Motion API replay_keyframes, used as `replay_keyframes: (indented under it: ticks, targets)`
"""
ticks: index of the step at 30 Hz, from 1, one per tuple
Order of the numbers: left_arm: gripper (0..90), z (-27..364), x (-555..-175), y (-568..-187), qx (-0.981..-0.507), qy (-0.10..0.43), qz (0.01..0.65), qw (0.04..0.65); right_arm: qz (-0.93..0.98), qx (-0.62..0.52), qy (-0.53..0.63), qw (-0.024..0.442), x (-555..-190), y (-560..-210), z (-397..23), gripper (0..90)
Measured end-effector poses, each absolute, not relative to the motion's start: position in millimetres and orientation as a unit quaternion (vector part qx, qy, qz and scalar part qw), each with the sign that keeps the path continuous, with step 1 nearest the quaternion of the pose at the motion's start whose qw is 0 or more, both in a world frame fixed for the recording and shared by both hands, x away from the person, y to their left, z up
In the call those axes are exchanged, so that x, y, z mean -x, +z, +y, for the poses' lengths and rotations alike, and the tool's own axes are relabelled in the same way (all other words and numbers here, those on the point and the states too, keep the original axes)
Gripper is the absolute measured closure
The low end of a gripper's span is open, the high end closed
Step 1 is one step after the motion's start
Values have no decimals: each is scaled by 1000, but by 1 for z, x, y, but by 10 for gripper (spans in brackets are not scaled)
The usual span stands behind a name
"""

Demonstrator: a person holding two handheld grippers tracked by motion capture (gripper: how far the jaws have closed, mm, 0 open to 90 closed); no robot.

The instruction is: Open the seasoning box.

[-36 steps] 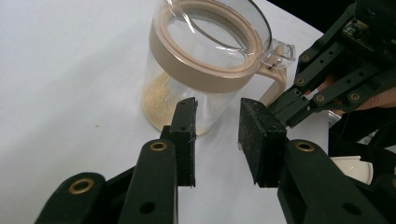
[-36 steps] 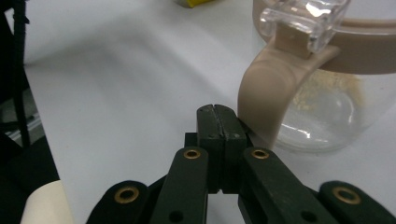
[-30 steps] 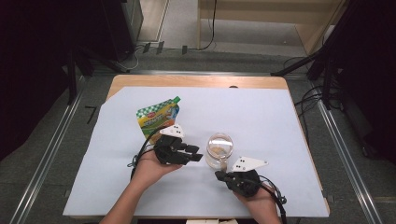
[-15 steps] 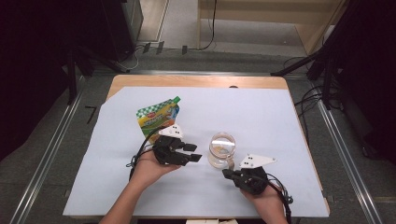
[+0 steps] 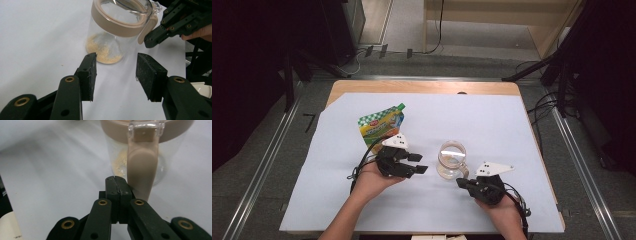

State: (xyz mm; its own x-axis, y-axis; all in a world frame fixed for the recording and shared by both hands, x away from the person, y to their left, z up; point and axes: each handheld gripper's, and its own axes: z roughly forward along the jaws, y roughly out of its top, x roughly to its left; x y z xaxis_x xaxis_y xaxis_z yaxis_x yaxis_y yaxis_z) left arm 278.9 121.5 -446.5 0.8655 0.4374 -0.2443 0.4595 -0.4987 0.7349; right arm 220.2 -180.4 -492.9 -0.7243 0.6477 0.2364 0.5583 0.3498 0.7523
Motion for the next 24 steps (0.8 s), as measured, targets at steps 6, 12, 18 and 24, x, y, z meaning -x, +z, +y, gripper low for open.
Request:
replay_keyframes:
  ticks: [6, 12, 18, 24]
  targets:
    - [499, 123, -279, -446, -864, -10, 261, 430, 814, -380, 436, 58, -227, -492, -190, 900]
    - [490, 124, -280, -447, -865, -9, 261, 430, 808, -390, 437, 60, -234, -491, -198, 900]
    - [469, 123, -280, -447, -865, -11, 257, 431, 808, -395, 432, 65, -242, -491, -205, 900]
    - [457, 122, -281, -448, -866, -18, 252, 431, 808, -403, 423, 80, -250, -490, -208, 900]
